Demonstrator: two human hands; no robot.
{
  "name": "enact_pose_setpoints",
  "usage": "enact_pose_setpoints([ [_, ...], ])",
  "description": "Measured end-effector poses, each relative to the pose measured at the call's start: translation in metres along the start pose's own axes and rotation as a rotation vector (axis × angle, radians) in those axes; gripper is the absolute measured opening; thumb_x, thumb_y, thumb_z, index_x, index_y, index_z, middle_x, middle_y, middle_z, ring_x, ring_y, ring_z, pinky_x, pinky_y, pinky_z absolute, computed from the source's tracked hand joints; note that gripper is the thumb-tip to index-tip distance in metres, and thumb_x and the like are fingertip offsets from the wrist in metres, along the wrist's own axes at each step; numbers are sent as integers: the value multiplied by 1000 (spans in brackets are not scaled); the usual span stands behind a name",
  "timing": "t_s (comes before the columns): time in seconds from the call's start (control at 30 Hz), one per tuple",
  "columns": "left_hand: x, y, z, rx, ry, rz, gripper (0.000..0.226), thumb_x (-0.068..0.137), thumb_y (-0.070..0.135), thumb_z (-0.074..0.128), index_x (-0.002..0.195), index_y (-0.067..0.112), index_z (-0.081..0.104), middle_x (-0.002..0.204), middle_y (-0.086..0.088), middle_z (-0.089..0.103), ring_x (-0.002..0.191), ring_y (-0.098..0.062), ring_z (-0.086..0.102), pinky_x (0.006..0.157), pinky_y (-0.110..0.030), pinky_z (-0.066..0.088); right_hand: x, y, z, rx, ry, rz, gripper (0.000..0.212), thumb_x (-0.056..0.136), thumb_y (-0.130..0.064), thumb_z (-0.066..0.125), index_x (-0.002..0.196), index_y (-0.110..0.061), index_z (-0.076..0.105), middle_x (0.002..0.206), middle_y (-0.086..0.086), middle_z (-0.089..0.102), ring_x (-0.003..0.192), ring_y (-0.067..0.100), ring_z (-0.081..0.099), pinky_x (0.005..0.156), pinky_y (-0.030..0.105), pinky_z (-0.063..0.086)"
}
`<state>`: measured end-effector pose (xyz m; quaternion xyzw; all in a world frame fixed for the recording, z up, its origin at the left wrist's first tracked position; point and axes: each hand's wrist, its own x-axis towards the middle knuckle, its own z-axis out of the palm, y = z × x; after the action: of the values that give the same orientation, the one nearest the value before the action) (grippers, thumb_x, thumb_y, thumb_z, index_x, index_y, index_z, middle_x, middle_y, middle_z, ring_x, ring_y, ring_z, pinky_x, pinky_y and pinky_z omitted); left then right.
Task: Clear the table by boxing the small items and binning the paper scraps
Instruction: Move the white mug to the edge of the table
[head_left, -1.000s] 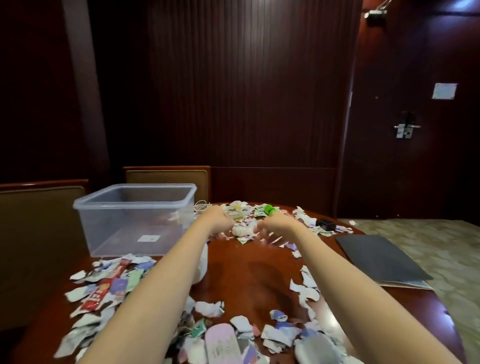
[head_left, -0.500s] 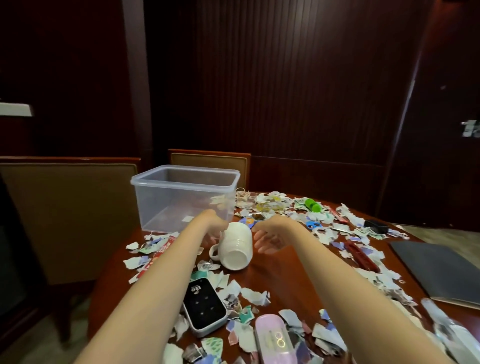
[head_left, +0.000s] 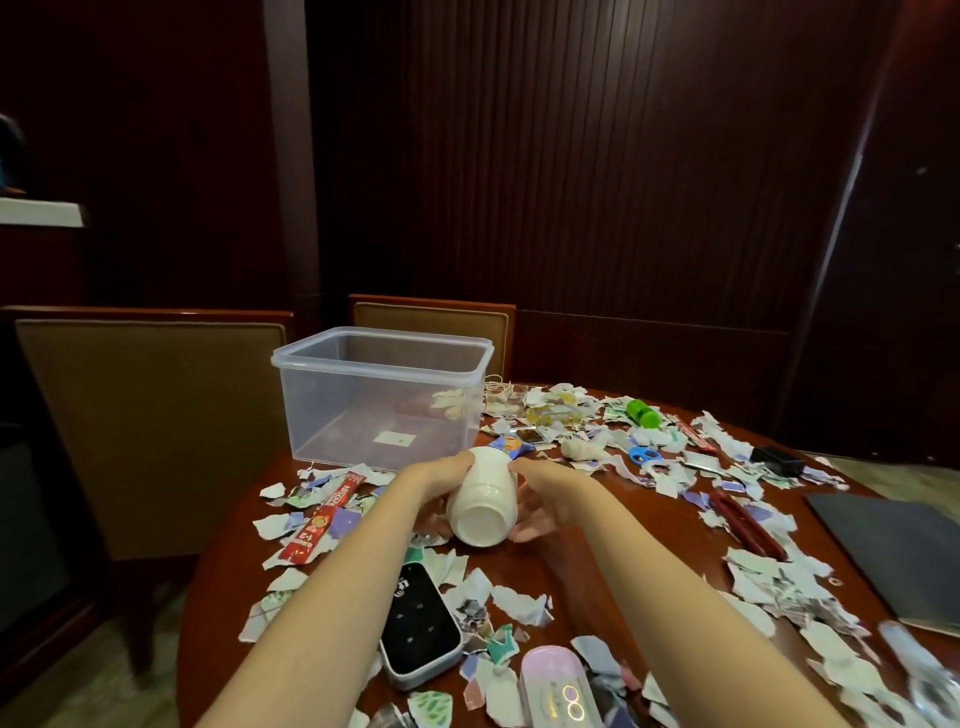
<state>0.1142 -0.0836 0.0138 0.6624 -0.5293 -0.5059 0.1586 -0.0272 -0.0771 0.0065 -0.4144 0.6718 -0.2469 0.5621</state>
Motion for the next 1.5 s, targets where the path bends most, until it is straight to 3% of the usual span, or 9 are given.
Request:
enact_pose_setpoints([
  [0.1,4,1,3,-62,-7,4,75,90,65,36,139,9,33,109,-14,56,86,-23,57,69,-29,49,-2,-2,1,59,21,-31,35,99,-35,40,114,-4,39,94,16,51,73,30,57,36,31,53],
  [0.2,7,2,3,-29,9,68,75,87,65,43,139,13,32,127,-16,50,96,-26,53,74,-32,46,-6,-7,3,59,54,-77,34,98,-34,39,119,-7,42,98,17,54,87,35,60,59,43,56],
  [0.5,1,-3,-20,-266,214,284,68,77,40,73,128,7,43,107,-8,52,93,-24,52,75,-33,46,-8,-31,34,148,189,-372,26,95,-10,39,116,-5,54,103,19,58,93,33,53,95,54,47],
  [0.6,0,-10,-41,-280,339,340,76,71,41,77,130,7,44,120,-11,57,96,-23,53,77,-33,50,-5,-44,55,137,194,-454,28,95,-11,36,105,-8,62,84,6,57,90,27,56,95,51,48],
  [0.73,-2,-29,-72,-255,483,341,74,73,44,75,130,10,42,124,-10,54,95,-22,48,76,-31,46,-3,-55,92,20,133,-556,38,96,-6,31,125,-8,54,109,14,58,102,29,56,73,36,51],
  [0.9,-2,-62,-111,-230,665,261,81,68,55,72,129,11,45,124,-10,55,110,-26,54,92,-37,50,1,-55,143,-400,203,-733,37,96,-10,34,127,-5,54,128,15,58,106,29,57,72,29,48],
  [1.03,-2,-87,-144,-265,781,192,86,68,55,74,132,8,41,128,-12,53,116,-29,51,96,-37,47,18,-45,184,-829,183,-818,37,96,-13,36,130,-5,47,130,19,52,118,33,49,99,37,40],
  [1.2,1,-118,-168,-257,881,139,86,70,52,75,134,8,37,130,-13,51,118,-30,49,95,-37,44,39,-44,225,-1203,181,-802,56,98,-30,36,147,-11,19,155,11,15,144,31,11,114,51,16],
  [1.5,18,-141,-189,-253,938,133,86,66,51,77,132,10,41,128,-8,54,116,-28,53,92,-34,45,69,-56,277,-1371,167,-673,59,102,-36,22,152,-15,-1,159,9,-8,146,28,-11,115,54,-4],
])
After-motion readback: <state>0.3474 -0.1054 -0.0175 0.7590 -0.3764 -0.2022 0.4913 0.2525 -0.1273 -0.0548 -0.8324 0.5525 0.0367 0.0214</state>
